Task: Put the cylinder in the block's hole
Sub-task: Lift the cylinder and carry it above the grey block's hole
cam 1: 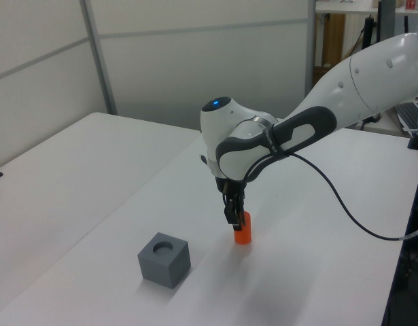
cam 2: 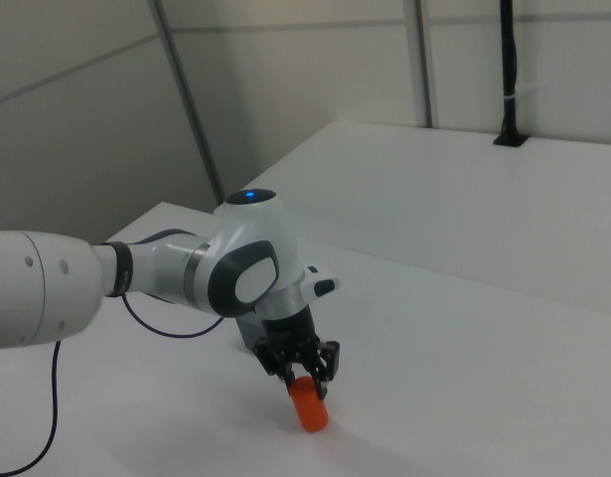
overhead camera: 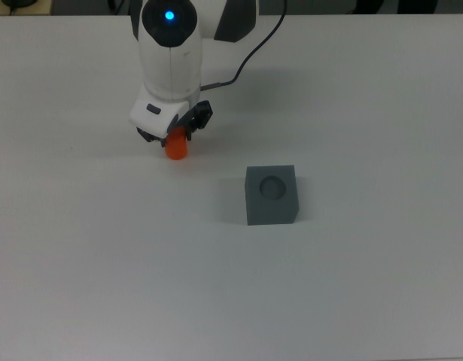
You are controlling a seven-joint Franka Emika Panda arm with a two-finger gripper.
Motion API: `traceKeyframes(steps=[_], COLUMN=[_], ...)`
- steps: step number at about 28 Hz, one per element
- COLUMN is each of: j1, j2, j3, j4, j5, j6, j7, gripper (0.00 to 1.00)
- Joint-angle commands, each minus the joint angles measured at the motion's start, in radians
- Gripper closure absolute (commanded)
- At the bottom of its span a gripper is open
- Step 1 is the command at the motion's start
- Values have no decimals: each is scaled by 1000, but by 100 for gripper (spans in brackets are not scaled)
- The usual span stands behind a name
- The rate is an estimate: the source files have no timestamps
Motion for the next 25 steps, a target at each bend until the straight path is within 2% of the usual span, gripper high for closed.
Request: traceKeyframes(steps=[1,4,6,9,10,15,22,25], j1=[7,7,7,9,7,7,10,10], j2=[4,5,13,36,57,128,207,227], j3=[0,12,15,26,44,87,142,170], j4=[70,116,178,250,300,409,526,543], j5=[21,63,90,94,95,95,89,84], j6=[-1,-24,-85,-151,-180,-190,-190,-182], j7=[10,32,42,62,84,221,349,377], gripper=[99,99,99,99,99,99,99,99])
